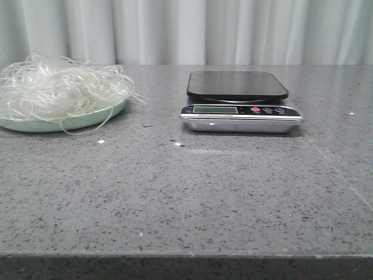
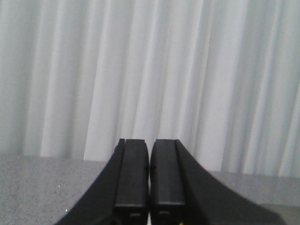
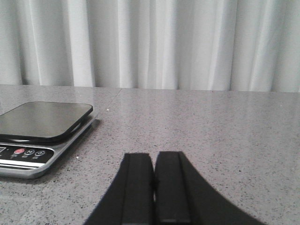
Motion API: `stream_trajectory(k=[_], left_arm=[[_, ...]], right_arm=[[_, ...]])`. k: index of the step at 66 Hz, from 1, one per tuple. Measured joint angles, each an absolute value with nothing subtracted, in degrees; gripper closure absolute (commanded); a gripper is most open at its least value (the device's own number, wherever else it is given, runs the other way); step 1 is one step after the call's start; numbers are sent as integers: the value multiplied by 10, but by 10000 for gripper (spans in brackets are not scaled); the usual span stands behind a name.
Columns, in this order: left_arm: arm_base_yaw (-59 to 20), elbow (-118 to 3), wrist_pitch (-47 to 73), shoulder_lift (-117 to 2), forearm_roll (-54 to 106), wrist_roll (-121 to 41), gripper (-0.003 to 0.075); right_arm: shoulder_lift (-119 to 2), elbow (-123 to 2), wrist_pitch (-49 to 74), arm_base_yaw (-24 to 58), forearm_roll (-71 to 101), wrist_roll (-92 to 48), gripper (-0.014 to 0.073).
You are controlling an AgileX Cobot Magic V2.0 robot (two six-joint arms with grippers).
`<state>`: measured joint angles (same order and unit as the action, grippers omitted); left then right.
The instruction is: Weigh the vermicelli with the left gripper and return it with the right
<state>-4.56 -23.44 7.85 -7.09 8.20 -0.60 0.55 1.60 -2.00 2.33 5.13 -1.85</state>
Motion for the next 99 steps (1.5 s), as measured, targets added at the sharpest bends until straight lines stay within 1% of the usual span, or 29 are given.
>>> stream_trajectory(k=[5,12,27,40,45,51,56,59,63,66,81,90,99], left_arm=[[-46,-286,130,-126,82,-6,587],[-46,-320,150,-200,86,-6,587],[-46,-322,136,-313,88,-6,587],[-46,-330,120,-361,87,-6,577],[-46,-337,116,-366,77,-6,529],[-46,-348,115,-367,63,-6,393],[-46,-356,113,-367,61,-6,248],[-46,-358,111,-367,59,-6,183],[-46,-361,109,-367,60,-6,129],[-46,-361,108,-367,59,-6,119],[-46,-371,99,-384,62,-6,121],[-49,-439,183,-439,63,-17,121],[-83,-528,268,-521,63,-40,120]], right_arm=[[5,16,-20,23,51,-19,433],[5,16,-20,23,51,-19,433],[5,16,-20,23,51,-19,433],[5,16,-20,23,51,-19,433],[5,16,-20,23,51,-19,433],[5,16,-20,23,51,-19,433],[5,16,-20,23,51,-19,433],[5,16,-20,23,51,-19,433],[5,16,-20,23,51,-19,433],[5,16,-20,23,51,-19,433],[5,16,-20,23,51,-19,433],[5,16,-20,23,51,-19,433],[5,16,-20,23,51,-19,433]])
